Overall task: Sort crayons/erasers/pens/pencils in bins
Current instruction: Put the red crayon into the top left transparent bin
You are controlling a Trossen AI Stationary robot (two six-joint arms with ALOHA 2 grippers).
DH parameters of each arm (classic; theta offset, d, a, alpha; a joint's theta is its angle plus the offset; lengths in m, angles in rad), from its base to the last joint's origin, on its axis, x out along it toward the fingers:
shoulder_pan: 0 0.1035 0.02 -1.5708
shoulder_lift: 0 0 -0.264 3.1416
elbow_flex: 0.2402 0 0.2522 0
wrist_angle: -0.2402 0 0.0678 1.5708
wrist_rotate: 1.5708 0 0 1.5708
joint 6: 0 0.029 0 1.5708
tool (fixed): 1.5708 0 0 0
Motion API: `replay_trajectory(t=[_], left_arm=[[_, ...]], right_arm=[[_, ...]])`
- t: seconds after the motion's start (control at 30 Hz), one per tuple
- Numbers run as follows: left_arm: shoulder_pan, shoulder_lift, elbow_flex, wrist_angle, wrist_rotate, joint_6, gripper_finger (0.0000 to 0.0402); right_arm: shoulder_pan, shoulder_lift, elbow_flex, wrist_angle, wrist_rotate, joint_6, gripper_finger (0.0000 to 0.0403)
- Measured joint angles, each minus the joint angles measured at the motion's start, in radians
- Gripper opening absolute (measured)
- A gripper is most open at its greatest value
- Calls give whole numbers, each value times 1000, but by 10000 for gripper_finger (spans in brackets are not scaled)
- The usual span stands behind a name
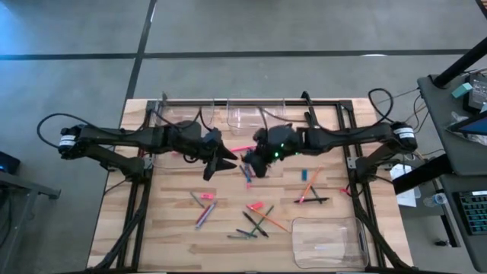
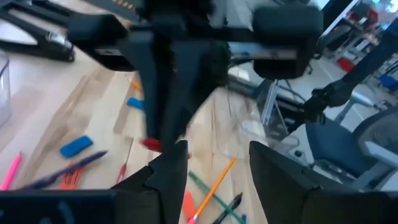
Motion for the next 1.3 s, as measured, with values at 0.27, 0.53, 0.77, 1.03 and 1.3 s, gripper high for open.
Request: replay_trajectory(t=[0.27, 0.53, 0.77, 1.03, 1.3], left_arm=[[1, 20, -3, 2, -20, -52, 212], [1, 121, -4, 97, -37, -185, 255], [1, 157, -4, 247, -10, -207, 249], [1, 150, -13, 244, -8, -203, 186], [5, 99, -67, 238, -10, -201, 60]], right_arm=[[-40, -23, 10, 51, 17, -23, 15], [-40, -23, 8, 191, 20, -29, 15], [-40, -23, 6, 190, 20, -30, 15], [-40, -23, 6, 193, 18, -31, 15], [-39, -23, 6, 198, 13, -31, 15]])
